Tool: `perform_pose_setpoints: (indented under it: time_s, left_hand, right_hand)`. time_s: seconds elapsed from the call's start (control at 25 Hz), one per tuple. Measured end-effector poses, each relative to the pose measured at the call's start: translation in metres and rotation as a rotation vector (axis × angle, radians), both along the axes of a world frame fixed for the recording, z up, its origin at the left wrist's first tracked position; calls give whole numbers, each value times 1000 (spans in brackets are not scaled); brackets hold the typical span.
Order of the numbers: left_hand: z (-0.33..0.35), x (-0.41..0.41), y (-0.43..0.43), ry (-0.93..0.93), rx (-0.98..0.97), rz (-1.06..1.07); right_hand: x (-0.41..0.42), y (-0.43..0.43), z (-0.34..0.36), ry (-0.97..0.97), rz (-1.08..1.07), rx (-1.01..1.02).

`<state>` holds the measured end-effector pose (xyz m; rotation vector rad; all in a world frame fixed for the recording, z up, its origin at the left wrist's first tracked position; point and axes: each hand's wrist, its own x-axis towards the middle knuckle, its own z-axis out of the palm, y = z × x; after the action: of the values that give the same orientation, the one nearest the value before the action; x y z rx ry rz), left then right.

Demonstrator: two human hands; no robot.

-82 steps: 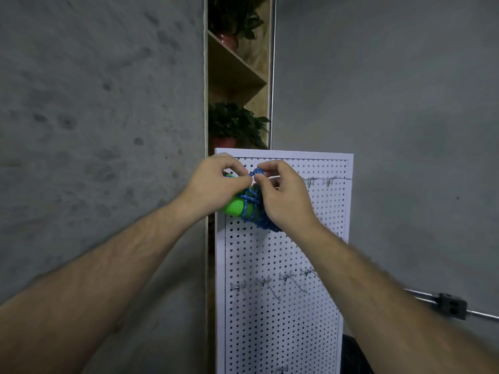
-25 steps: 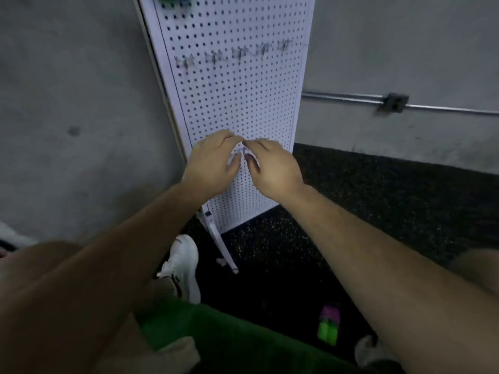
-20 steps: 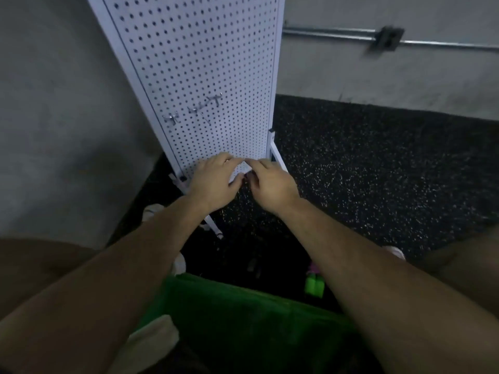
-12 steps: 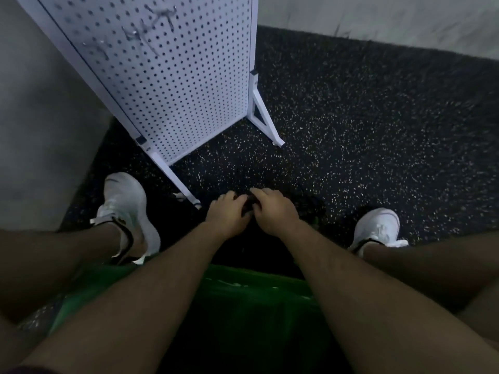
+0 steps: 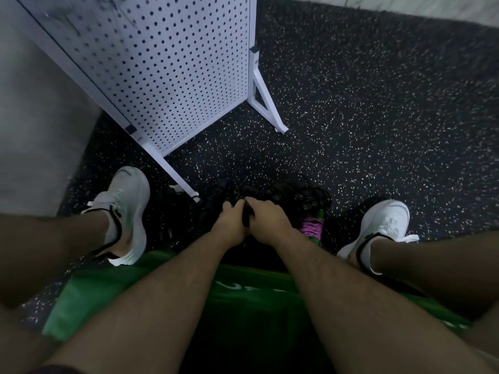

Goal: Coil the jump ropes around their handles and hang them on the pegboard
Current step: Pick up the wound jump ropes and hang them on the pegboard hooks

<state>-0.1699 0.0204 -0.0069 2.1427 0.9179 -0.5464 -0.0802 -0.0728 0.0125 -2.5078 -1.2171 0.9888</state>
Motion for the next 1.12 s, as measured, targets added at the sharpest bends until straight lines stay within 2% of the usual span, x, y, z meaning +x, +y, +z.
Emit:
perform_pose_setpoints:
  time_s: [0.12, 0.24, 0.44, 0.6, 0.8, 1.04, 1.12]
  left_hand:
    - [12, -3, 5, -26, -32, -16]
    - [36, -10, 15, -128, -32, 69]
    - [110, -2, 33, -390, 38, 200]
    - [192, 14, 49, -637, 126, 200]
    - [330, 27, 75, -930, 228, 142]
    - [461, 45, 93, -1192, 304, 39]
    - [493, 48, 99, -1227, 353, 48]
  right_hand:
    - [2, -3, 11, 20, -19, 70]
    - [6, -6, 22, 3, -102, 184]
    - [20, 14, 80, 263, -365, 351]
    - [38, 39, 167, 415, -479, 630]
    - [61, 62, 310, 526, -430, 918]
    - [78, 73, 452, 435, -343, 1163]
    - [83, 78, 482, 493, -355, 1246]
